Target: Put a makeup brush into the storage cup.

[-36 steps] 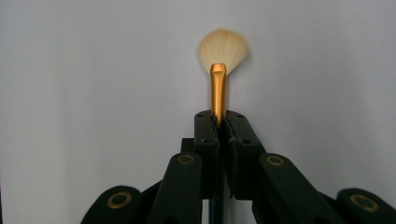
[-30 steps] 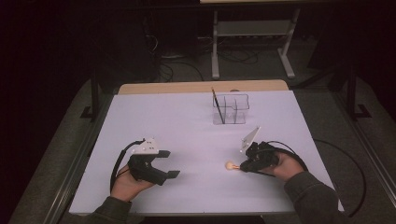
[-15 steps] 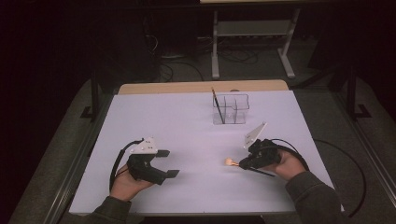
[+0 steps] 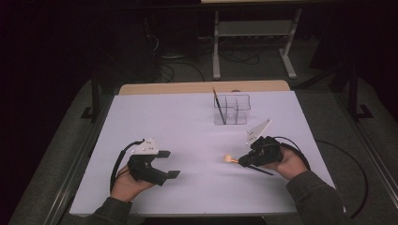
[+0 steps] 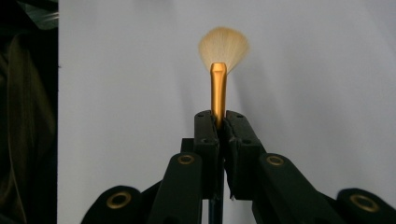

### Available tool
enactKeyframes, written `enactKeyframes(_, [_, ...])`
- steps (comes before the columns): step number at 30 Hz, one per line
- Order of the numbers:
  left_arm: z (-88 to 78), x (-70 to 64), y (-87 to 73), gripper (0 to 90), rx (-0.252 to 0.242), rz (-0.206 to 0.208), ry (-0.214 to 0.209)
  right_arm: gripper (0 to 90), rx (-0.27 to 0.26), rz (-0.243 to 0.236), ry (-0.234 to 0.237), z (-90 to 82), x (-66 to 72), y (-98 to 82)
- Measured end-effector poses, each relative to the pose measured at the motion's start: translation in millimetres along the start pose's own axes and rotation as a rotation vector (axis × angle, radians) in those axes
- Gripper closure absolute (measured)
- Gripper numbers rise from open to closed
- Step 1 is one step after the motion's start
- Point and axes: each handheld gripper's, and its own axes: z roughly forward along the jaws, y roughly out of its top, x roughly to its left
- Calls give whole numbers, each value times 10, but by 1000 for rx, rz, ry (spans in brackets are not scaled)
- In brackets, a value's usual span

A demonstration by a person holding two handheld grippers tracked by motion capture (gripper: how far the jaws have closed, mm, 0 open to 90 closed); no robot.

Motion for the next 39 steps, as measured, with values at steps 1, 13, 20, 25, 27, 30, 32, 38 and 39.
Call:
enactKeyframes(1, [-5, 4, -1, 187, 2, 4, 1, 832, -9, -2, -3, -12, 9, 10])
enactKeyframes(13, [20, -21, 13, 187, 3, 10, -3, 832, -56, -8, 3, -74, 52, 75])
enactKeyframes(20, [32, -32, 12, 191, 6, 12, -6, 832, -70, -14, 14, -93, 81, 147])
enactKeyframes(25, [42, -42, 12, 193, 2, 8, -9, 832, -76, -28, 19, -109, 101, 217])
enactKeyframes(27, [47, -38, 13, 195, 7, 11, -8, 832, -76, -32, 25, -117, 114, 244])
enactKeyframes(30, [52, -45, 16, 200, 10, 10, -14, 832, -79, -42, 29, -124, 128, 285])
enactKeyframes(32, [53, -51, 21, 201, 5, 5, -19, 832, -85, -46, 33, -126, 133, 307])
enactKeyframes(38, [59, -64, 65, 217, 1, 25, -36, 832, -90, -60, 46, -103, 165, 369])
enactKeyframes(39, [63, -67, 73, 222, 3, 30, -40, 832, -91, -64, 48, -95, 168, 380])
